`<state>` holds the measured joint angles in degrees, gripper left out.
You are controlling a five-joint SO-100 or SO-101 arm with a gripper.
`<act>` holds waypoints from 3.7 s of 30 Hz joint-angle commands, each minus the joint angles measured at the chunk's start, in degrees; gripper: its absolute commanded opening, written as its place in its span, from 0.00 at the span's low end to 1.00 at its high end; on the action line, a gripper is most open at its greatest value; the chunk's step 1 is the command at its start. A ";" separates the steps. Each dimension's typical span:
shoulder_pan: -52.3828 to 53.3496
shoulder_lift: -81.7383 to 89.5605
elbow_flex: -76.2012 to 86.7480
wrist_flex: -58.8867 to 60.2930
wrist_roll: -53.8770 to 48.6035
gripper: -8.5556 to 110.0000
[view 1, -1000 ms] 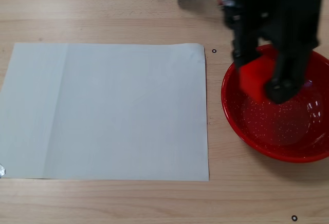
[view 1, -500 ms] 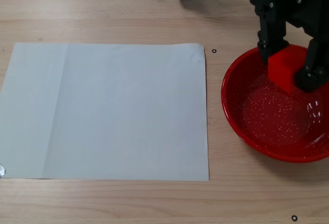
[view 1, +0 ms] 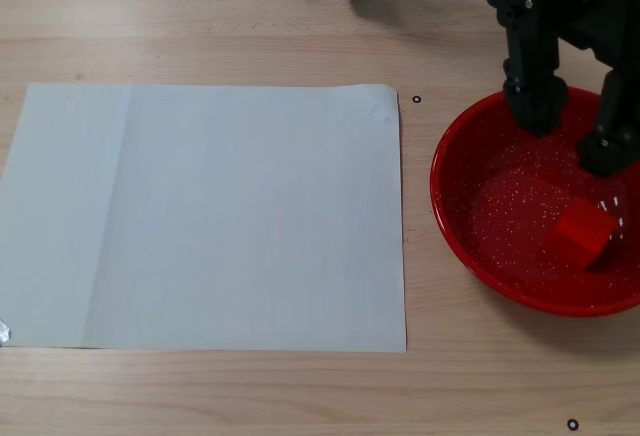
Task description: Grasp the red cube and put it in the red bowl.
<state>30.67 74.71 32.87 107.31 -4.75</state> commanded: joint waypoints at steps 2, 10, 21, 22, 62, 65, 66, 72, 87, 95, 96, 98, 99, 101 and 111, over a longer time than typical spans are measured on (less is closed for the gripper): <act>-1.23 6.06 -6.06 1.85 0.70 0.14; -2.99 7.21 -5.63 1.85 1.32 0.07; -7.82 13.71 -3.25 1.58 2.37 0.07; -8.79 15.21 -1.41 1.14 2.37 0.07; -26.28 71.54 65.21 -28.13 3.87 0.07; -25.84 75.23 67.94 -31.46 4.66 0.07; -25.66 76.38 68.91 -32.70 4.83 0.07; -23.91 78.93 68.91 -36.74 4.66 0.07; -21.97 86.66 65.74 -45.70 4.66 0.07; -25.75 93.78 67.15 -40.96 3.08 0.07; -26.02 94.57 67.76 -40.17 3.08 0.07; -26.46 96.33 69.70 -40.08 3.16 0.07; -26.72 97.21 71.02 -40.61 3.08 0.07; -26.89 99.32 74.97 -43.15 3.16 0.07; -27.42 105.12 102.13 -65.04 5.36 0.07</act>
<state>3.96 116.37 134.38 43.95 -0.35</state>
